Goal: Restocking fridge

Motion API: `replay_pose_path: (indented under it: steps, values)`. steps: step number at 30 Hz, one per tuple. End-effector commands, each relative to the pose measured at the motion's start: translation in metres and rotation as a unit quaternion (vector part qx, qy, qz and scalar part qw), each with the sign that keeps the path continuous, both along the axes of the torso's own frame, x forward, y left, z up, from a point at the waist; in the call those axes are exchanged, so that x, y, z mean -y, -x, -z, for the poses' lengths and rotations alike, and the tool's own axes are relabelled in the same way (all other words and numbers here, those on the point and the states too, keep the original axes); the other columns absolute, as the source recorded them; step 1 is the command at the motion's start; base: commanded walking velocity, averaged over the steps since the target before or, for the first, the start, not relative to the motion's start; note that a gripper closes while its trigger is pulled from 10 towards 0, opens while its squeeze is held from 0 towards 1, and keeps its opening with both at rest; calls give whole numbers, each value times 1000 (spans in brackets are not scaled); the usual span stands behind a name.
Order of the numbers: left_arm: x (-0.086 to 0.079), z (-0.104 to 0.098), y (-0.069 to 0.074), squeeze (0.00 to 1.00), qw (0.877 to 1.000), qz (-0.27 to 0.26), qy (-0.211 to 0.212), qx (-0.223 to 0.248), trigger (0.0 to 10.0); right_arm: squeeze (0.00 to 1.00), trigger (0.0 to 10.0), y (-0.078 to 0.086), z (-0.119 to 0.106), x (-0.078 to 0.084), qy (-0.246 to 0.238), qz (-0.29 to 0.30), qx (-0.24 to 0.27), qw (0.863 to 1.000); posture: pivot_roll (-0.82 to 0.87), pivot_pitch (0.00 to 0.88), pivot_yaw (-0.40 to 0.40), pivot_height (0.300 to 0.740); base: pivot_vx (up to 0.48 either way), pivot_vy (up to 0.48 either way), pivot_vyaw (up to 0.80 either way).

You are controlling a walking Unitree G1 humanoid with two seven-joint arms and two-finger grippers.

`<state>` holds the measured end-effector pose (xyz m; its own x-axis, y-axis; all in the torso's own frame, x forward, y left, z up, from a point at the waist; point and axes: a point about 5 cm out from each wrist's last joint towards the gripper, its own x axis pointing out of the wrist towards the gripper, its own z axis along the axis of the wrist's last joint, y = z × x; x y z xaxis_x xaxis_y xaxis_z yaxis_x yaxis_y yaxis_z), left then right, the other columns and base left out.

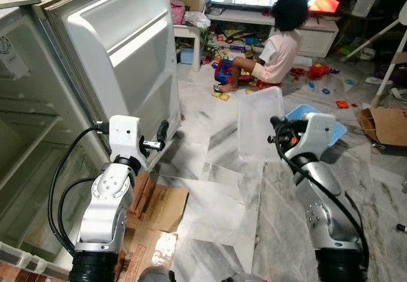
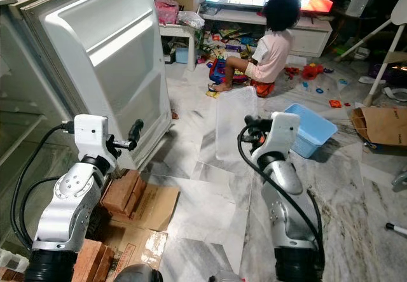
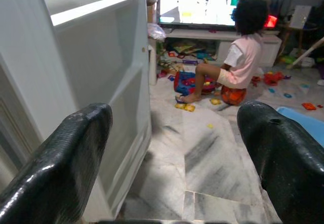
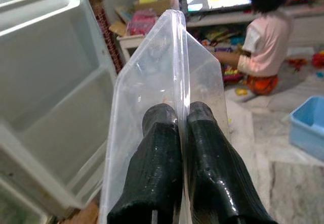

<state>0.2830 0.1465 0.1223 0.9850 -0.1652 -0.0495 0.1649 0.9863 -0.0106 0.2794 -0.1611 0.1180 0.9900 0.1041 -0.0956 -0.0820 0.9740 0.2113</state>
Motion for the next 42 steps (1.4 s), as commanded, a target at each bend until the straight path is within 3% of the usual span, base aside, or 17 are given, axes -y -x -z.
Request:
replay_pose_path:
  steps: [1, 7, 15, 27, 42]
  values:
    - [0, -3, -2, 0, 1000, -1, -4, 5, 10000, 0, 10000, 0, -7, 2, 0, 7, 15, 1000, -1, 0, 16, 740, 0, 0, 0]
    - [9, 0, -3, 0, 1000, 26, 3, 8, 10000, 0, 10000, 0, -4, -1, 18, -9, 16, 1000, -13, 0, 10, 740, 228, -140, 400]
    - [10, -1, -6, 0, 1000, 20, 8, 8, 10000, 0, 10000, -4, -7, 6, 22, -7, 20, 1000, -13, 0, 11, 740, 388, -278, 800]
    - [14, 1, -10, 0, 1000, 10, -1, 6, 10000, 0, 10000, -7, -11, -7, 25, -73, 29, 997, -14, 0, 4, 740, 358, -297, 800]
    - [13, 4, -12, 0, 1000, -1, -12, -1, 10000, 0, 10000, -7, -11, -11, 25, -89, 30, 995, -15, 0, 10, 740, 225, -376, 800]
